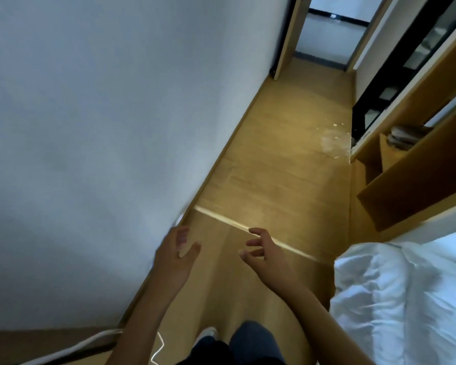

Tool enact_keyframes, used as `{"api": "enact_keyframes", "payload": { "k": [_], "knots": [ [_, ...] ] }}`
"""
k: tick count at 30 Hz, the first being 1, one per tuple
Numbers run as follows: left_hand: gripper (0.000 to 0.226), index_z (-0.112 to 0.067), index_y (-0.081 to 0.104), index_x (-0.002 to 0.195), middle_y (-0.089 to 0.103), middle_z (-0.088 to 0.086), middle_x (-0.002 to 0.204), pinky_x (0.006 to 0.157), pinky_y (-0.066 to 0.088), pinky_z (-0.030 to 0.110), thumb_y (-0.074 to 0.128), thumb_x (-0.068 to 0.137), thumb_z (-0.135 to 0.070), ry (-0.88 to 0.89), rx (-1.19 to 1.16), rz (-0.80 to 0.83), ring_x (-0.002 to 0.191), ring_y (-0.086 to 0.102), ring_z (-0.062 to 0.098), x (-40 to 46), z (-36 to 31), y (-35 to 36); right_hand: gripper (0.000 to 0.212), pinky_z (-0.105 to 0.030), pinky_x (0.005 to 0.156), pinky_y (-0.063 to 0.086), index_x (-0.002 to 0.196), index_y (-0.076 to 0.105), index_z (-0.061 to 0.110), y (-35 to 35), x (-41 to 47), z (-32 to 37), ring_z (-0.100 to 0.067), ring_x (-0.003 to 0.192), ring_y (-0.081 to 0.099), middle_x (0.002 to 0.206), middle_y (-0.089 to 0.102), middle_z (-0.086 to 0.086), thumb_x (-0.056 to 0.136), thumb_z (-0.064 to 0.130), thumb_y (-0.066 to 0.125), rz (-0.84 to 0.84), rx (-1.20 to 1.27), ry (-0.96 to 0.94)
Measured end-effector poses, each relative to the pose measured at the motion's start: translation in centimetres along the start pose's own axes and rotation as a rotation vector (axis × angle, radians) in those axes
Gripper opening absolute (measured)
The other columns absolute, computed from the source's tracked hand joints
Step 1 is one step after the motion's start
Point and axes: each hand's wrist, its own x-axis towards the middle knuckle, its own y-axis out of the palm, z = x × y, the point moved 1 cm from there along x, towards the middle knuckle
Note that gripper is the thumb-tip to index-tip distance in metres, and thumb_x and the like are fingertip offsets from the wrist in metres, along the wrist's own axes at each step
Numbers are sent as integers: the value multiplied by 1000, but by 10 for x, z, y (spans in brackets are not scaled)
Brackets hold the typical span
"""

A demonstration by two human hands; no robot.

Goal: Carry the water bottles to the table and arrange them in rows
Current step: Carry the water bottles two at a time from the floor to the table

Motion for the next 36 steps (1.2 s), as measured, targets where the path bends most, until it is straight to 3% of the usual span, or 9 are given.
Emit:
{"api": "enact_keyframes", "payload": {
  "k": [6, 8, 12, 16, 19, 21, 27, 31, 36],
  "knots": [
    [30, -25, 55, 114, 63, -7, 109, 95, 51, 43, 70, 89, -20, -84, -28, -109, 104, 62, 18, 63, -24, 32, 50, -12, 71, 48, 135, 42, 30, -38, 94, 8, -1, 95, 60, 117, 59, 6, 92, 27, 69, 124, 5, -42],
    [35, -22, 56, 122, 62, -6, 113, 94, 51, 41, 69, 89, -19, -103, -49, -152, 106, 61, 17, 80, -32, 46, 50, -12, 71, 48, 135, 42, 29, -55, 127, 13, -1, 94, 61, 116, 59, 6, 92, 25, 69, 175, -10, -64],
    [39, -20, 54, 126, 60, -5, 117, 88, 49, 29, 68, 90, -23, -148, -68, -243, 107, 59, 14, 104, -48, 74, 48, -10, 67, 49, 133, 43, 30, -83, 188, 27, -2, 96, 60, 116, 57, 7, 92, 25, 68, 288, -41, -104],
    [26, -33, 55, 106, 64, -10, 99, 67, 43, 8, 70, 89, -20, -198, -92, -400, 92, 64, 8, 122, -56, 93, 50, -6, 67, 47, 136, 42, 27, -91, 238, 38, 0, 95, 60, 121, 60, 3, 93, 28, 68, 424, -122, -169],
    [33, -44, 51, 94, 63, -19, 93, 70, 47, 14, 71, 87, -18, -212, -129, -551, 88, 63, -1, 125, -54, 95, 53, -4, 65, 46, 140, 40, 26, -82, 264, 45, -4, 99, 61, 126, 59, 1, 94, 30, 66, 552, -194, -215],
    [34, -45, 53, 93, 64, -20, 94, 74, 49, 18, 72, 87, -18, -253, -169, -635, 89, 63, -4, 122, -47, 94, 54, -3, 65, 45, 141, 40, 25, -70, 274, 48, 1, 94, 60, 128, 59, 0, 94, 30, 66, 621, -253, -251],
    [27, -34, 59, 101, 67, -10, 101, 85, 54, 33, 73, 86, -17, -353, -261, -761, 100, 65, 10, 119, -14, 88, 53, -5, 65, 47, 141, 41, 24, -24, 291, 54, -1, 94, 60, 130, 59, -4, 95, 30, 65, 750, -321, -268],
    [34, -44, 54, 95, 63, -18, 99, 79, 50, 26, 72, 87, -16, -378, -241, -771, 97, 63, 6, 124, 4, 77, 54, -6, 64, 47, 142, 40, 24, 7, 296, 59, -7, 98, 62, 132, 60, -4, 95, 31, 65, 799, -368, -267],
    [27, -29, 58, 108, 64, -9, 103, 79, 48, 25, 71, 88, -18, -408, -251, -749, 100, 62, 10, 144, 25, 70, 55, -8, 67, 47, 143, 37, 28, 31, 311, 63, -6, 102, 61, 135, 57, -1, 95, 35, 63, 849, -412, -280]
  ]
}}
